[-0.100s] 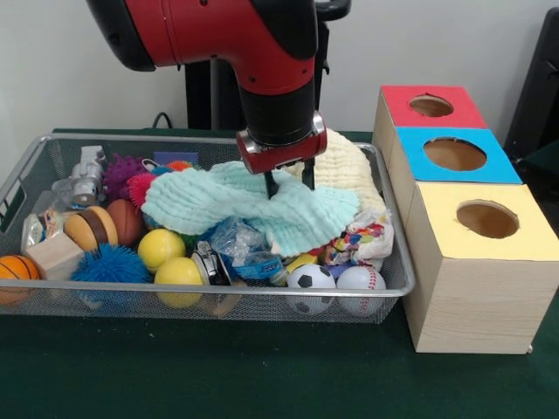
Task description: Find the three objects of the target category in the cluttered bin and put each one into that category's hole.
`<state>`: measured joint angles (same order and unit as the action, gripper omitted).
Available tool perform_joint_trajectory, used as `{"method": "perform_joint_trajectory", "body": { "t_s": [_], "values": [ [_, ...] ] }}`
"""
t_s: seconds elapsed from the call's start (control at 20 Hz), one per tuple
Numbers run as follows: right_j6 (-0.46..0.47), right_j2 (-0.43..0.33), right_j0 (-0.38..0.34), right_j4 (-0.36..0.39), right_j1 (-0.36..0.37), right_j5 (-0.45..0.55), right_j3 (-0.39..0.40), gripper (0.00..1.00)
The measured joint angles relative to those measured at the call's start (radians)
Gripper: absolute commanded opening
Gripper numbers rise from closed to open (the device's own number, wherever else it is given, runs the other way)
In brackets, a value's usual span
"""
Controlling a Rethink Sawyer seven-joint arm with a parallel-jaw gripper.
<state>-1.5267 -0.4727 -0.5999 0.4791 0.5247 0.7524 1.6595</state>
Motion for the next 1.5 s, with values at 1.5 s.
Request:
{"method": "perform_joint_trajectory", "body": {
  "t_s": [1.5],
  "values": [
    [0.064,0.000,0.035,0.213,0.107,0.354,-0.026,0.00]
  ]
}}
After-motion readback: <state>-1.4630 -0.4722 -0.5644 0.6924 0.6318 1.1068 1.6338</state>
